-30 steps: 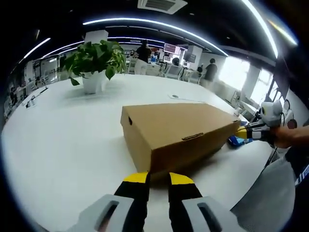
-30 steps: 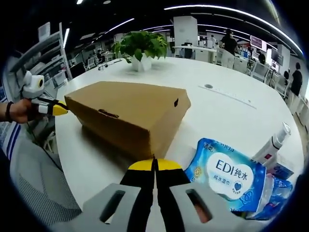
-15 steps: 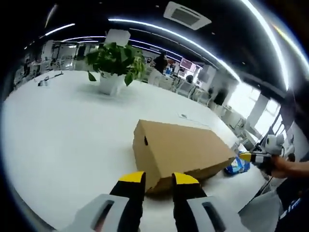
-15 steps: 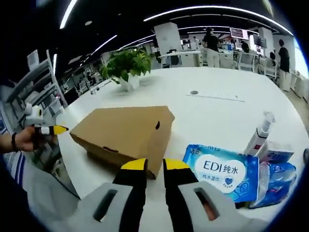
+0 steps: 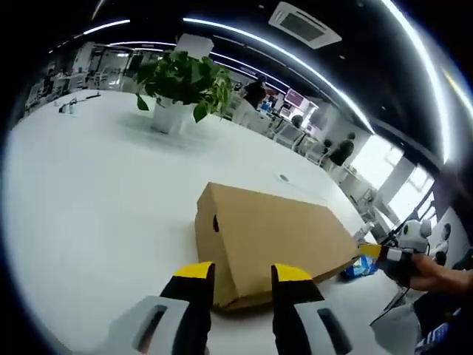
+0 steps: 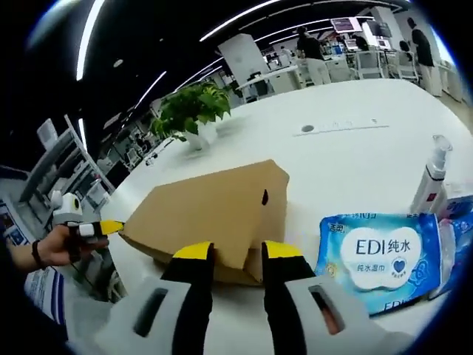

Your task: Operate the shoe box by opening the lid, removing the specified soft item, and placing it in the target area until the item is outside and the box remains undamaged.

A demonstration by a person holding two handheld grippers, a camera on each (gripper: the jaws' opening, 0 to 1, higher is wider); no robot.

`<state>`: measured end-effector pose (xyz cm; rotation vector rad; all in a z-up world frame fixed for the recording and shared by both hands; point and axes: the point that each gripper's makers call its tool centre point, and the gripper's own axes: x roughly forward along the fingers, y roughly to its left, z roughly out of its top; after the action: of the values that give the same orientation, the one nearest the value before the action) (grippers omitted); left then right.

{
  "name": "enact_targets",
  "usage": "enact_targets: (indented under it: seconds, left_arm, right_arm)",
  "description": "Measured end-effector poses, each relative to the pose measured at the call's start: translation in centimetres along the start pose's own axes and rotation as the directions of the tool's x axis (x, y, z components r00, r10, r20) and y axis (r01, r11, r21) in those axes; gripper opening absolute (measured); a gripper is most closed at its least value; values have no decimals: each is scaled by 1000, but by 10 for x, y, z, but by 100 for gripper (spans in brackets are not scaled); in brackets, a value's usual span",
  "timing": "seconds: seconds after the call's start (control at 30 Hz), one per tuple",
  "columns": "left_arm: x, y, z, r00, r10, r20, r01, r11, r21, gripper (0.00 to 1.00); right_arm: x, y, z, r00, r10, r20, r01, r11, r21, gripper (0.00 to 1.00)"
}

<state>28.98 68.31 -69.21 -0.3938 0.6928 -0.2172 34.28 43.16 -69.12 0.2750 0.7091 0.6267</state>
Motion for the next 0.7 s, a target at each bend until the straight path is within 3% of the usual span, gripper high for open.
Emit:
enact_targets:
  seconds: [0.23,0.7]
  left_arm:
    - [5,2,-6,1000,-20,-18,20,999,-32,28]
    - [27,-11,7,994,-64,-84,69,996,51,28]
  right_arm:
    - [0,-3,-8,1000,-13,2,13,1000,18,26]
    - [-15,-14,-11,997,-80,16,79,996,41,25]
